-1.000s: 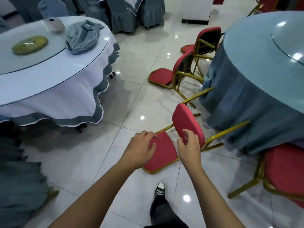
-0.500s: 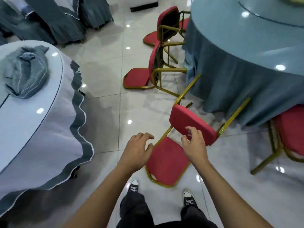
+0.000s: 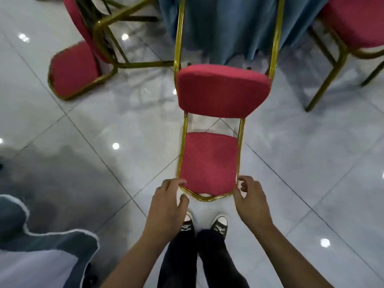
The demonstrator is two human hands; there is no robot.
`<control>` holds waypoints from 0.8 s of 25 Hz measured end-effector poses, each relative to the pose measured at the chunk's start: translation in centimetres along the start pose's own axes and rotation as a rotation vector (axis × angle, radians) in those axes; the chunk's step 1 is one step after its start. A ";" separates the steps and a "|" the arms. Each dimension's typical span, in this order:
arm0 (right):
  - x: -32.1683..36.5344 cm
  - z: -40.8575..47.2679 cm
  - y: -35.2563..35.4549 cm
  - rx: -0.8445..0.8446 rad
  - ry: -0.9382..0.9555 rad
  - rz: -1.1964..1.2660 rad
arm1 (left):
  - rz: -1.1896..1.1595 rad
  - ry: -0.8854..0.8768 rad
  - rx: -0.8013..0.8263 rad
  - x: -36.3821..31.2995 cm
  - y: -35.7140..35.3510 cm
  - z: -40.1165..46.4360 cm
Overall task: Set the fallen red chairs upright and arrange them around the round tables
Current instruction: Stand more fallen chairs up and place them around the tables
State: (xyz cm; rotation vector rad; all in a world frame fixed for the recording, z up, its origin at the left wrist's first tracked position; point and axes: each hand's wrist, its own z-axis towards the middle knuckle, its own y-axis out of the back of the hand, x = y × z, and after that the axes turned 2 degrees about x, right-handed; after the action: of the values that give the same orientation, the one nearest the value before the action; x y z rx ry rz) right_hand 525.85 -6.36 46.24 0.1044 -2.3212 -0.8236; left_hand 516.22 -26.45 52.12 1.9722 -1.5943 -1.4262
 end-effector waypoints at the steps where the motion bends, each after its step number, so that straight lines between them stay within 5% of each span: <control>1: -2.8 1.1 -2.3 -0.004 -0.035 -0.010 | -0.019 0.024 0.015 2.5 -2.5 1.6; 7: -20.1 15.5 -18.1 0.009 -0.119 -0.062 | -0.024 0.086 0.078 18.8 -21.8 15.5; 12: -29.9 27.9 -26.3 -0.221 -0.255 0.005 | -0.043 0.152 0.020 29.0 -33.4 27.5; 20: -33.4 33.6 -25.6 -0.162 -0.472 0.261 | -0.332 0.160 0.130 33.6 -34.4 31.5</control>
State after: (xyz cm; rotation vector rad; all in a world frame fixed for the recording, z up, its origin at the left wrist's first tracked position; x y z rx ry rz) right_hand 527.59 0.45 -7.14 -0.5041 -2.6081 -0.9740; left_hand 510.68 -29.95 -5.02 2.4511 -1.3689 -1.2557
